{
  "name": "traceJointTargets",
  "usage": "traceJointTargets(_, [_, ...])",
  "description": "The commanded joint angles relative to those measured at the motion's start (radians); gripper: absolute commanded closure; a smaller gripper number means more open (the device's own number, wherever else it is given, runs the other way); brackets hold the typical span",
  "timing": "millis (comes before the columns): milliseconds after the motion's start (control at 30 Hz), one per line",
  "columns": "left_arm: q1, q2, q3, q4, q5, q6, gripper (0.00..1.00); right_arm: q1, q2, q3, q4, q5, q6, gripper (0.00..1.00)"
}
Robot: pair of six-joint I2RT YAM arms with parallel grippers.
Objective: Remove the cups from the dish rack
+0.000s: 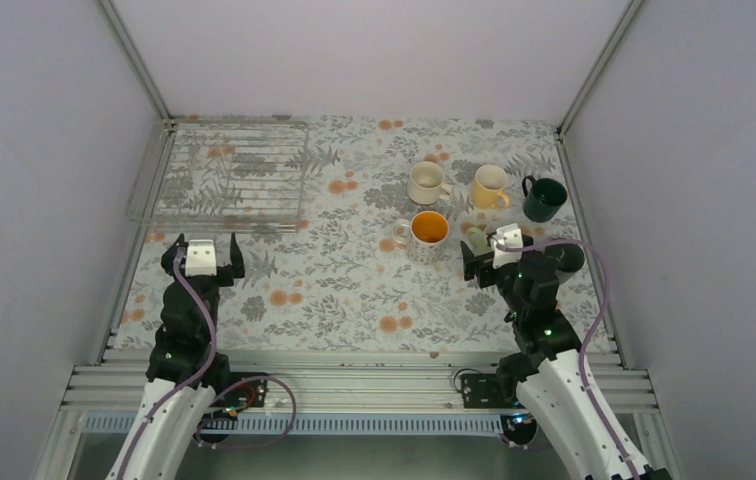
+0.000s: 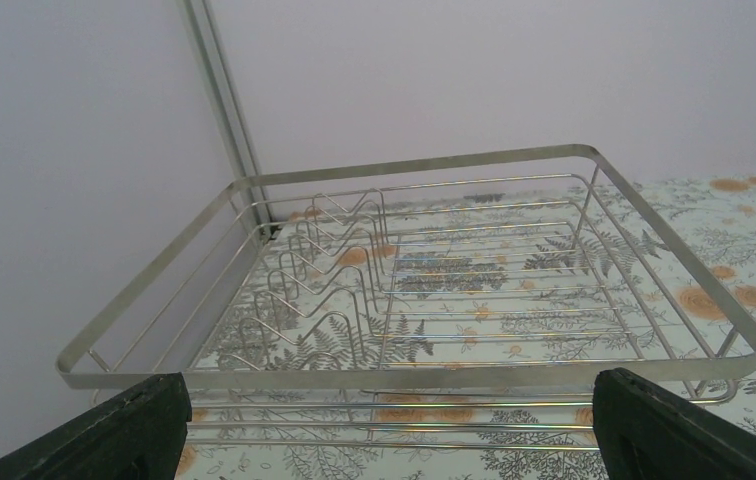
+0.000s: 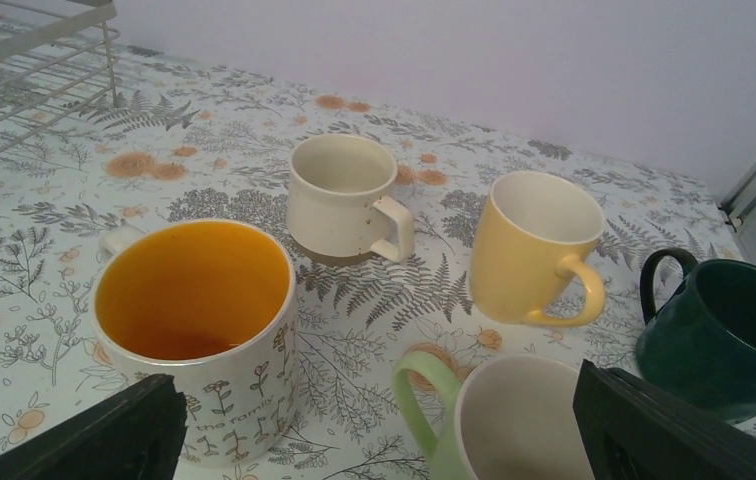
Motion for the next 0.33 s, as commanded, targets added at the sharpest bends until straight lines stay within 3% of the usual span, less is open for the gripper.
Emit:
traceJointTargets(0, [0.006,-0.01,-0.008,0.03,-0.012,-0.016,0.0,0.0,-0.008,0.013,0.009,-0.018,0.012,0.0])
traceJointTargets(300, [0.006,0.001,-0.005,0.033,-0.015,-0.014,0.0,-0.001,-0.005,0.012,0.01,-0.016,0.013,0.0])
